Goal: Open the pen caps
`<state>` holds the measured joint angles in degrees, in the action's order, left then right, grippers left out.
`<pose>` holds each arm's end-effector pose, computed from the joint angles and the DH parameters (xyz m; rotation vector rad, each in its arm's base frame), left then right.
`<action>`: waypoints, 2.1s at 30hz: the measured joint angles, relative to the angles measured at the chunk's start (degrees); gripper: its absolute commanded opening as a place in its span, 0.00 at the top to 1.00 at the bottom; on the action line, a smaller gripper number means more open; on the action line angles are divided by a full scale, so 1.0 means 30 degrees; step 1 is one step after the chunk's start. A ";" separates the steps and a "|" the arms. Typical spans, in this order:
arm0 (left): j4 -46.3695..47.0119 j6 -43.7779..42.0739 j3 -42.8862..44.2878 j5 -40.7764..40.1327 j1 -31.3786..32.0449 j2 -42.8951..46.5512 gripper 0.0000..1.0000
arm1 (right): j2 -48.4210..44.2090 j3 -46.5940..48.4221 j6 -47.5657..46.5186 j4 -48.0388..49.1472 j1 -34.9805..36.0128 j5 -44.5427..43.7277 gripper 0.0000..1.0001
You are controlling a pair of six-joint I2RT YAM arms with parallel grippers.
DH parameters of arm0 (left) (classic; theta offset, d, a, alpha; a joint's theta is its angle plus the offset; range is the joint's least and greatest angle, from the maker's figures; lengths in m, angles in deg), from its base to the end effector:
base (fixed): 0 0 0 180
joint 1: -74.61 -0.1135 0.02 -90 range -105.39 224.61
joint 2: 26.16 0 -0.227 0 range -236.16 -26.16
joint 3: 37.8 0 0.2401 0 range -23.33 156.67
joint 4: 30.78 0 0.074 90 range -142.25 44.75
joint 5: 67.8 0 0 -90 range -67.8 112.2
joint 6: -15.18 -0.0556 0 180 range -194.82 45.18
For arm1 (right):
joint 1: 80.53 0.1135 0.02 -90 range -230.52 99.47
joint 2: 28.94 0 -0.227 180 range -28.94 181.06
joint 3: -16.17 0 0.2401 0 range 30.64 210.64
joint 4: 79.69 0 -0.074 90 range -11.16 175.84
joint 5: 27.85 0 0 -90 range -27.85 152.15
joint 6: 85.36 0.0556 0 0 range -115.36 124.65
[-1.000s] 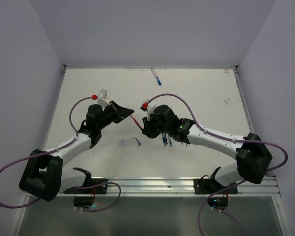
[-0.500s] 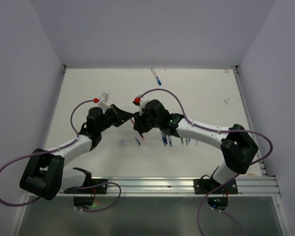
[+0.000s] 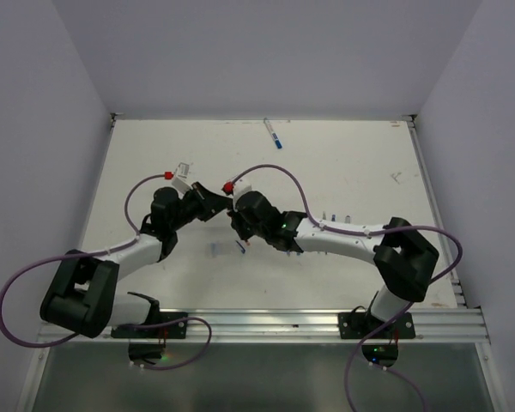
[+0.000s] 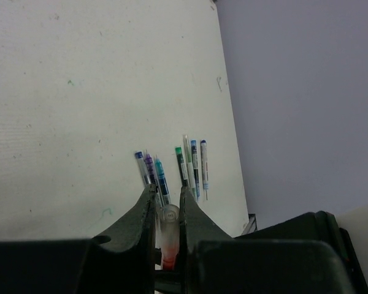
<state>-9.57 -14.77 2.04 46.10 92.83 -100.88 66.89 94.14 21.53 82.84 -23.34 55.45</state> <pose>0.2574 -0.1085 0.1657 -0.3986 1.9642 -1.3053 0.2097 0.3134 0.1910 -0.7100 2.1323 0.5945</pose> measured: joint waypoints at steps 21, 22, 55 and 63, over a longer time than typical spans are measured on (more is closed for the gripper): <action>0.3024 0.1865 0.0226 0.2120 -0.4095 0.0138 1.00 | -0.0699 -0.3570 0.0590 -0.1647 0.3300 -0.9071 1.00; 0.2608 0.1566 0.0226 0.2047 -0.4095 0.0372 1.00 | -0.0750 -0.3490 0.0729 -0.1770 0.2973 -0.8910 1.00; -0.9457 -0.4452 -0.4721 -0.1967 -0.4087 0.4779 0.69 | 0.1719 -0.2732 0.1668 -0.1275 -0.2506 -0.3832 0.87; -0.9020 -0.4306 -0.4750 -0.1639 -0.4087 0.4685 0.58 | 0.1821 -0.2463 0.1712 -0.1253 -0.2608 -0.3424 0.65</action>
<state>-36.63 -27.69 -12.21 41.18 80.56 -86.83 72.36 86.75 26.67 79.08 -31.16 45.17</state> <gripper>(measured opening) 0.390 0.297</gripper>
